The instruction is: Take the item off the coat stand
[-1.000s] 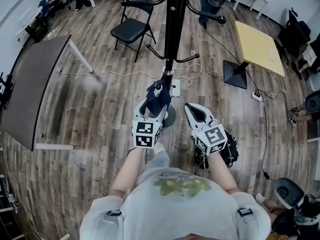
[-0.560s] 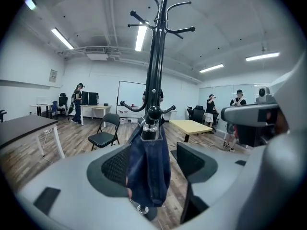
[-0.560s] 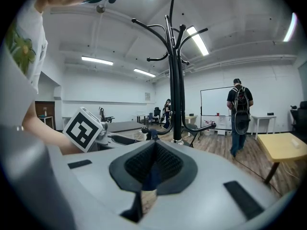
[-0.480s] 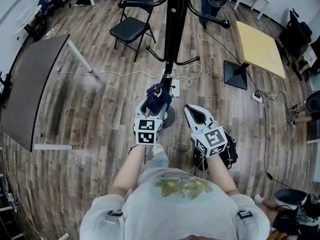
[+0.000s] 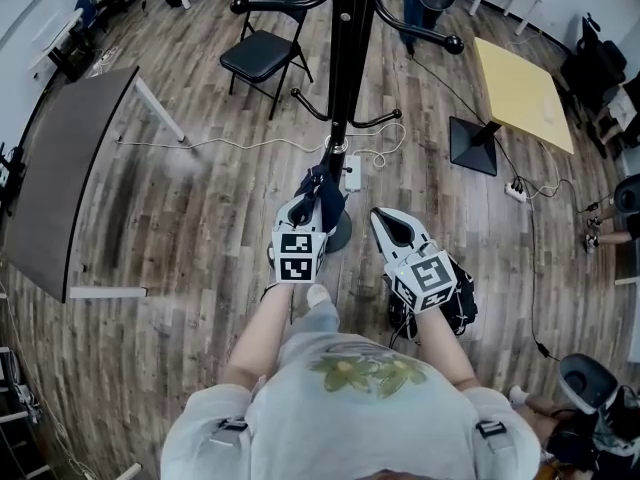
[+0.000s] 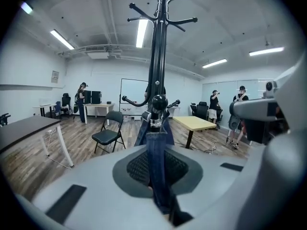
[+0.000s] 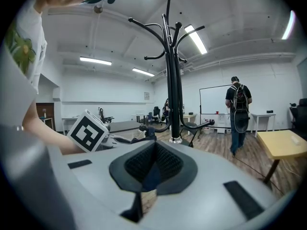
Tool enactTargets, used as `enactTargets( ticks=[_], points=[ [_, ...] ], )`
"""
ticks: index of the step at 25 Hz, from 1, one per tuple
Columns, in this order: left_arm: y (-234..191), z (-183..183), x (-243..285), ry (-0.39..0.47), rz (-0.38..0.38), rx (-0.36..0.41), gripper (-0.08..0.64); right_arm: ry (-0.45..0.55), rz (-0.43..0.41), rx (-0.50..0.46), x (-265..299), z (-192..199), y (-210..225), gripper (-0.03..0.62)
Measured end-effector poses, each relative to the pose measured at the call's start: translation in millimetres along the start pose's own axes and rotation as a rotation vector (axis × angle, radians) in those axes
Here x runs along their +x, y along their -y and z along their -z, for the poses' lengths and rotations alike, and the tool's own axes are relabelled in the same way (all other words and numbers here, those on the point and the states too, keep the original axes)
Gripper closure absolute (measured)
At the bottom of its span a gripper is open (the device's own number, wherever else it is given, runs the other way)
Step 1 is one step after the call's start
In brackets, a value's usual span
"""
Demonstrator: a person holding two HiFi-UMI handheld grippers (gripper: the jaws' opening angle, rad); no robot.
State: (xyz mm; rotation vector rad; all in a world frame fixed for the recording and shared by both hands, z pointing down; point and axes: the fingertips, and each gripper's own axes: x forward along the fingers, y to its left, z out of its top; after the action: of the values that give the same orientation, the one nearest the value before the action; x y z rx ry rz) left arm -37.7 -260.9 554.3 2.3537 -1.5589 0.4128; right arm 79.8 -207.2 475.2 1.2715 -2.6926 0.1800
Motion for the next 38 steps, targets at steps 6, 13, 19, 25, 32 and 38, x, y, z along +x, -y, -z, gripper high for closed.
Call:
enactTargets(
  ticks=[6, 13, 19, 25, 32, 38],
  points=[
    [1, -1, -3, -0.002, -0.001, 0.004, 0.534, -0.008, -0.007, 0.003, 1, 2, -1, 0.586],
    [4, -7, -7, -0.002, 0.002, 0.023, 0.535, -0.011, -0.005, 0.007, 0, 3, 1, 0.586],
    [2, -10, -10, 0.012, 0.005, 0.020, 0.535, -0.010, -0.002, 0.015, 2, 6, 1, 0.586],
    [4, -20, -17, 0.033, 0.005, 0.035, 0.535, -0.007, 0.001, 0.017, 0, 5, -1, 0.586],
    [6, -29, -27, 0.056, 0.007, 0.045, 0.535, -0.007, 0.006, 0.015, -4, 6, -2, 0.586],
    [6, -33, -36, 0.071, 0.006, 0.045, 0.535, -0.009, 0.007, 0.015, -6, 7, -4, 0.586]
  ],
)
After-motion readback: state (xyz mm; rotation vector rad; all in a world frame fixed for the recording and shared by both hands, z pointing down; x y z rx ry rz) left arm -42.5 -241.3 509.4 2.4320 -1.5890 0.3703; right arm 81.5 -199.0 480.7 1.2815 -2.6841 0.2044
